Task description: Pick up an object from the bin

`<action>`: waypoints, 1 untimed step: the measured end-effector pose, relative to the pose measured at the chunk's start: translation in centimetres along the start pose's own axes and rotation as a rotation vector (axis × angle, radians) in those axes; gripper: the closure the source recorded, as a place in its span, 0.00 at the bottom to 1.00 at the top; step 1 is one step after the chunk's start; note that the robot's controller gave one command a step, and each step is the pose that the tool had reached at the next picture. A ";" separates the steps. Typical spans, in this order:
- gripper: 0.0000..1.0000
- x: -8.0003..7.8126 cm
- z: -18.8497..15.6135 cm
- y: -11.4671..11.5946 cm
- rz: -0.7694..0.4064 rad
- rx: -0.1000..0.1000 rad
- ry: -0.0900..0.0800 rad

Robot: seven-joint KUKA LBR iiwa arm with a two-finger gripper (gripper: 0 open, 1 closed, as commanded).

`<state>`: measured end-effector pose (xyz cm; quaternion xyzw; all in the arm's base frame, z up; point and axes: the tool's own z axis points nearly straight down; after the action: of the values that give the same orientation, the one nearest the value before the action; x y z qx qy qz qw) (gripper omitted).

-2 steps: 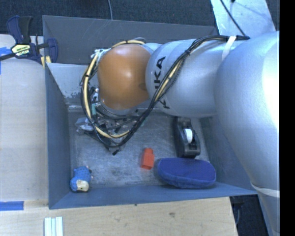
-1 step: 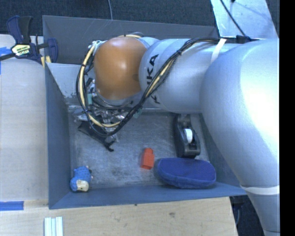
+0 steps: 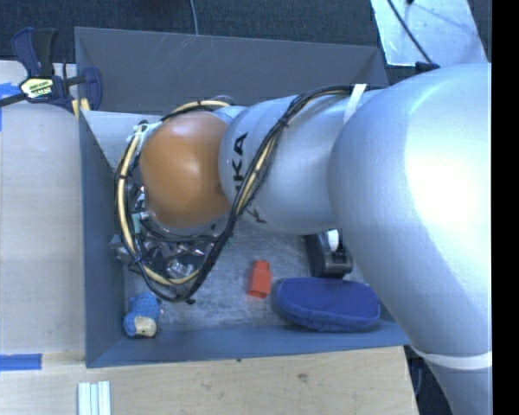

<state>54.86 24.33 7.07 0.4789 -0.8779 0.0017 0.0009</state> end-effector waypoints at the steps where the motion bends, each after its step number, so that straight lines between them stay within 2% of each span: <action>1: 1.00 -0.2 -0.1 -0.2 0.005 -0.001 -0.008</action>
Offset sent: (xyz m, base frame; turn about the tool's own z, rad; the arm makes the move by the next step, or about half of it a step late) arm 0.0000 0.0000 0.0000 0.0000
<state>55.11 24.39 7.14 0.4768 -0.8790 -0.0005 -0.0025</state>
